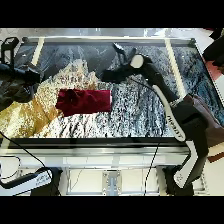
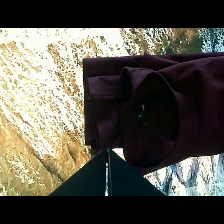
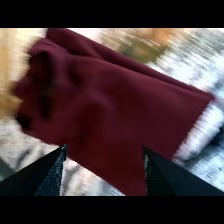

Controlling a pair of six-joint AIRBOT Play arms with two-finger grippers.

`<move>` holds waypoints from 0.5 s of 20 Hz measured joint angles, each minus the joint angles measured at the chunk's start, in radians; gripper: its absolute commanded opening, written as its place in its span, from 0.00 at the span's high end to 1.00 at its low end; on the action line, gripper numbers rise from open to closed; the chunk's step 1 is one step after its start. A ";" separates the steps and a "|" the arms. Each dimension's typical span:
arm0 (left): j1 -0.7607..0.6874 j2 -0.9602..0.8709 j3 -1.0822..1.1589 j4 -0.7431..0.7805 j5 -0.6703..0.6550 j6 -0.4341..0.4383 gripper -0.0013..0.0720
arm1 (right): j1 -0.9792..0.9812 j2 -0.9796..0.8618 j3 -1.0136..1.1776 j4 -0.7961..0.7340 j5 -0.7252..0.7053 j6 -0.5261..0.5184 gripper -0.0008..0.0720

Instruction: Fold the shirts.

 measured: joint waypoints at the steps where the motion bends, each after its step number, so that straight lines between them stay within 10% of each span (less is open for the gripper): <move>1: 0.000 0.000 -0.002 0.000 0.003 0.000 0.96 | -0.026 0.000 -0.047 -0.001 0.012 0.016 0.28; 10: 0.000 0.000 -0.009 -0.031 0.014 0.000 0.96 | -0.052 -0.109 -0.265 0.259 -0.118 -0.010 0.28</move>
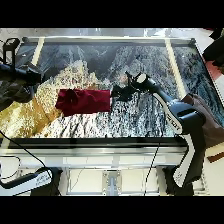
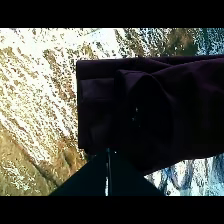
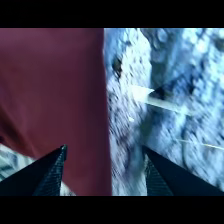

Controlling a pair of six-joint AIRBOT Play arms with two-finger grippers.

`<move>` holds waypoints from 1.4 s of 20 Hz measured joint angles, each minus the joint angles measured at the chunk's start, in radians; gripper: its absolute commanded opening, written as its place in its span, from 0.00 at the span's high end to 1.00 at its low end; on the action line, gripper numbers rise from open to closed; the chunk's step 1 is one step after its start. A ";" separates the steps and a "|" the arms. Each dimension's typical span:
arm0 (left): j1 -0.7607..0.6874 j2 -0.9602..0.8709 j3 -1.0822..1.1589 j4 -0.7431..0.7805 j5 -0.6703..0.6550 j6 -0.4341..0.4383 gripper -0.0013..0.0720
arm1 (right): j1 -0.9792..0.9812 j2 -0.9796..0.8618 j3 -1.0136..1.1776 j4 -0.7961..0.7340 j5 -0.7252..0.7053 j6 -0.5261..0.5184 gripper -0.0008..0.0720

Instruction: Fold the shirts.

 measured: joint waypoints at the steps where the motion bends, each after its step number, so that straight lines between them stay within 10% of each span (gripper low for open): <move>1: 0.000 0.000 0.000 -0.004 0.000 0.000 0.96 | 0.013 -0.012 -0.004 0.019 -0.021 -0.003 0.29; 4: 0.000 0.000 0.000 -0.010 0.001 0.000 0.96 | 0.056 -0.036 -0.010 0.085 -0.062 -0.024 0.36; 8: 0.000 0.000 0.000 -0.014 0.001 0.000 0.96 | 0.101 -0.048 0.003 0.202 -0.079 -0.094 0.96; 16: 0.000 0.000 0.000 -0.027 -0.023 0.000 0.96 | 0.000 0.000 0.305 0.195 0.100 -0.121 0.97; 28: -0.001 0.002 0.000 -0.082 -0.062 0.000 0.96 | -0.629 0.476 0.402 -0.345 0.618 0.035 0.96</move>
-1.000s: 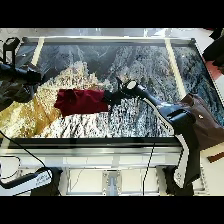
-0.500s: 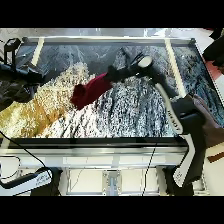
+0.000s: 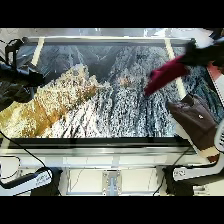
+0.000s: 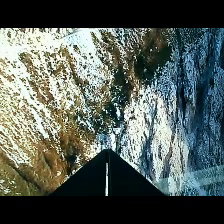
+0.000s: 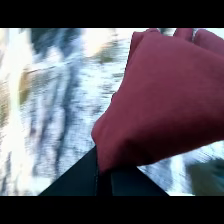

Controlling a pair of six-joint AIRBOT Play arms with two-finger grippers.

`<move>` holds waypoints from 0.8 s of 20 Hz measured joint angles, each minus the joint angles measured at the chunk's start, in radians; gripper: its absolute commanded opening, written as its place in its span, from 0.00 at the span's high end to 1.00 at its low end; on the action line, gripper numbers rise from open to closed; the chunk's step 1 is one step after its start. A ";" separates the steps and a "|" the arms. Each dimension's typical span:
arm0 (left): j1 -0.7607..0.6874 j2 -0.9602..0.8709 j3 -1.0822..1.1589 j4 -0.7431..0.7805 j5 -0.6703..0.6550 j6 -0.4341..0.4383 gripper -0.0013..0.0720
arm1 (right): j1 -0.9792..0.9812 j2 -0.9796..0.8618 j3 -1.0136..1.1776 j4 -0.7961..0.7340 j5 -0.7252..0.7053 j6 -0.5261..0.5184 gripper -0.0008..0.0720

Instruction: Fold the shirts.

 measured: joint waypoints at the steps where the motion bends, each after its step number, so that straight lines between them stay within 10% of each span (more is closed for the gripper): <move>1: 0.000 0.000 0.000 -0.001 0.000 0.000 0.96 | -0.068 0.034 -0.002 -0.036 0.042 -0.001 0.97; 9: 0.000 0.000 0.000 -0.004 -0.001 -0.028 0.96 | -0.508 0.321 -0.317 -0.207 0.184 -0.145 0.94; 12: 0.000 0.000 0.000 -0.004 -0.002 -0.042 0.96 | -0.582 0.380 -0.528 -0.233 0.195 -0.171 0.27; 16: 0.000 -0.001 0.000 -0.004 -0.006 -0.057 0.96 | -0.618 0.410 -0.633 -0.237 0.203 -0.161 0.27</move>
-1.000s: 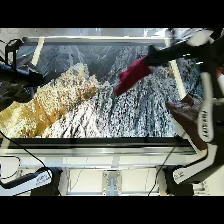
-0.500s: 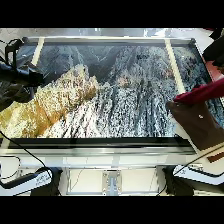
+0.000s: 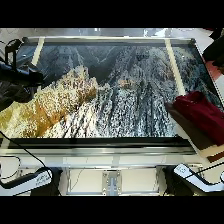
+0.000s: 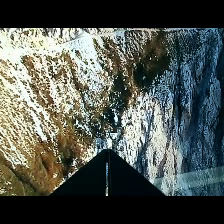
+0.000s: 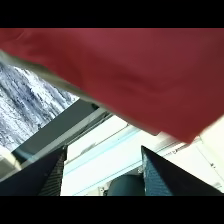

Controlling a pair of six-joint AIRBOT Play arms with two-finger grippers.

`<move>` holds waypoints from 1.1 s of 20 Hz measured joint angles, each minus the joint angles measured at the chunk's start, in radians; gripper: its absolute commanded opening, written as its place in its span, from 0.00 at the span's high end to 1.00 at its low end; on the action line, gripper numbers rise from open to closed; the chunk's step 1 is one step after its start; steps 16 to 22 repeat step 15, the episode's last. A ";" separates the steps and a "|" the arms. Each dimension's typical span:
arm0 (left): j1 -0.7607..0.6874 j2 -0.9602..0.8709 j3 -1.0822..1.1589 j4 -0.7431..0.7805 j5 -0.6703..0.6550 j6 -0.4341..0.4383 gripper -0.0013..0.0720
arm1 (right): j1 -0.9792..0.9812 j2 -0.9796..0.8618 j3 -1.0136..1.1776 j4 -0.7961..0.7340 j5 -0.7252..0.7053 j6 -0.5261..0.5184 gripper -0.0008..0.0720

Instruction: Fold the shirts.

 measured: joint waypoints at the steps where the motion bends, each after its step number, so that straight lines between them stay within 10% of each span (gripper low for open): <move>1: 0.000 -0.001 0.000 0.000 -0.001 -0.002 0.96 | -0.003 0.003 0.016 0.010 0.000 0.004 0.27; 6: 0.000 -0.013 0.000 0.000 -0.024 -0.029 0.96 | 0.022 0.013 0.161 0.388 -0.047 0.026 0.57; 10: 0.000 -0.021 -0.001 0.000 -0.039 -0.039 0.96 | 0.164 0.035 0.211 0.673 -0.106 -0.043 0.57; 22: 0.000 -0.023 -0.001 0.000 -0.040 -0.045 0.96 | 0.385 0.043 0.226 0.726 -0.140 -0.076 0.57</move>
